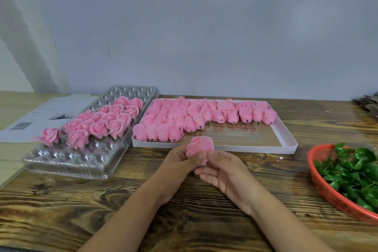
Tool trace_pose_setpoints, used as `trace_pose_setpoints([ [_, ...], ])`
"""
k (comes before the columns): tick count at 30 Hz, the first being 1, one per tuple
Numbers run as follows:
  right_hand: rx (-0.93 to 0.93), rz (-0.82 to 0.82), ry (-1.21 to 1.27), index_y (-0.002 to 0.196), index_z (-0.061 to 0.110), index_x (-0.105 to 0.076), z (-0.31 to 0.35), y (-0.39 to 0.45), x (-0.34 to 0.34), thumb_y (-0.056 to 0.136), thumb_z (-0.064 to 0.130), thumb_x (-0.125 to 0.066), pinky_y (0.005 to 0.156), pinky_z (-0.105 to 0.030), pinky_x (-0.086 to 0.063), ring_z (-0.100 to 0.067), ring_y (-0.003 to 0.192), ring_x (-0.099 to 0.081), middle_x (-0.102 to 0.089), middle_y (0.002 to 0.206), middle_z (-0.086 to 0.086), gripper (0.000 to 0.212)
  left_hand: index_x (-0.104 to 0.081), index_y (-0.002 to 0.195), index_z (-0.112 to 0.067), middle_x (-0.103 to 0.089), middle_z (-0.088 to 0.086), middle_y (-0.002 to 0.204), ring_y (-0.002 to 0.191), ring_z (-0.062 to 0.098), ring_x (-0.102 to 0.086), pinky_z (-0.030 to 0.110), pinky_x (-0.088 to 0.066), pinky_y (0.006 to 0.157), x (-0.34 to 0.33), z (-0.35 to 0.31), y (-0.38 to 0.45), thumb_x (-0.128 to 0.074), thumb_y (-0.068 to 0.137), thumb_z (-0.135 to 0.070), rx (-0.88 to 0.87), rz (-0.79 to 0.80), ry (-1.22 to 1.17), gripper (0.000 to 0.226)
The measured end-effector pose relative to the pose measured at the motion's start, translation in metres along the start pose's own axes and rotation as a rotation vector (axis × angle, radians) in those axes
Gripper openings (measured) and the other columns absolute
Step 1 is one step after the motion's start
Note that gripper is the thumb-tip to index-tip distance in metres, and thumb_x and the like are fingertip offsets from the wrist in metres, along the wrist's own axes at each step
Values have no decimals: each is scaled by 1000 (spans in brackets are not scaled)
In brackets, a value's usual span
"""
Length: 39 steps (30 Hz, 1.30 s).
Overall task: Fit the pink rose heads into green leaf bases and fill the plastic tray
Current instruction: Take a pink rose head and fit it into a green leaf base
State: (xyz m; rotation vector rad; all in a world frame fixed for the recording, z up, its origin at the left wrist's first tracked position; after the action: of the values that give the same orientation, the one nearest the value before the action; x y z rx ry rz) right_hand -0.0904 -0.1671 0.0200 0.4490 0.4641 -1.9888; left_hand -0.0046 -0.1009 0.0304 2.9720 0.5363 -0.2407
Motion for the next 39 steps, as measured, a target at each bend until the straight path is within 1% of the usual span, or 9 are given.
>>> trace_pose_setpoints([
  [3,102,-122,-32,110,1,-64,6,0,7,77,23,-75,75,-28,-60,-26,85,-73,-73,94,-22,41,-67,123,-4,-71,22,116,107,29,-68,39,-55,97,0,-2,0,-81,81,-49,-19,-38,6,63],
  [7,200,-207,-171,110,7,-68,11,-3,11,90,6,-68,79,-30,-61,-29,92,-74,-75,95,-20,21,-64,127,-4,-72,19,117,109,29,-69,35,-56,94,0,-2,0,-70,92,-26,-45,-78,65,41],
  [12,307,-138,-418,111,21,-68,17,-7,-3,81,-10,-71,80,-25,-58,-16,84,-72,-77,92,-8,43,-69,123,-9,-75,19,113,108,35,-71,44,-57,97,4,0,-1,-74,90,-24,-30,-127,35,37],
  [18,311,-61,-335,108,22,-75,15,-8,-6,85,4,-72,73,-28,-58,-23,85,-73,-76,93,-14,29,-74,114,-15,-73,22,109,102,35,-68,44,-55,94,2,1,-3,-85,77,-44,7,-127,51,48],
  [22,121,148,-205,111,17,-75,1,-8,-17,82,17,-74,76,-26,-58,-19,84,-70,-73,94,-11,28,-74,113,-26,-73,2,118,113,19,-68,34,-55,96,-10,-6,-4,-86,65,-62,-4,-14,47,62],
  [26,-38,237,-83,99,6,-74,-10,-8,-21,74,22,-78,73,-27,-58,-21,79,-69,-68,85,-13,29,-75,91,-28,-65,-3,138,132,16,-58,39,-47,107,-19,-10,-7,-83,75,-52,-12,72,36,30],
  [35,-111,274,-31,110,7,-74,-17,-8,-22,84,19,-70,74,-30,-58,-24,88,-70,-70,101,-17,28,-73,75,-29,-69,1,132,126,18,-63,30,-54,96,-20,-12,-12,-84,73,-57,54,48,-89,30],
  [37,-46,227,-148,109,13,-74,-15,-6,-19,86,18,-68,76,-30,-57,-23,93,-69,-71,102,-15,24,-78,82,-33,-71,-1,128,123,15,-65,29,-55,95,-17,-12,-12,-78,79,-54,56,-22,-49,22],
  [39,103,97,-475,107,23,-75,-11,-5,-15,85,18,-69,79,-33,-58,-23,90,-69,-72,97,-15,23,-81,95,-33,-75,1,120,116,15,-69,25,-56,90,-14,-8,-11,-75,83,-50,73,-94,-22,22],
])
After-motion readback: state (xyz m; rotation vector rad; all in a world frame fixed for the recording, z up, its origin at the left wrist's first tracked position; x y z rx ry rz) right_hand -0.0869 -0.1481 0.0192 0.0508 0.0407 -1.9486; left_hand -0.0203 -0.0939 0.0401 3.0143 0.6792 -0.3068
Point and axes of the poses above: each hand's wrist, its own y-axis towards the middle knuckle, its own x-axis out of the back of the hand, z = x × y, the point moved 8 cm from there along y, towards the middle knuckle
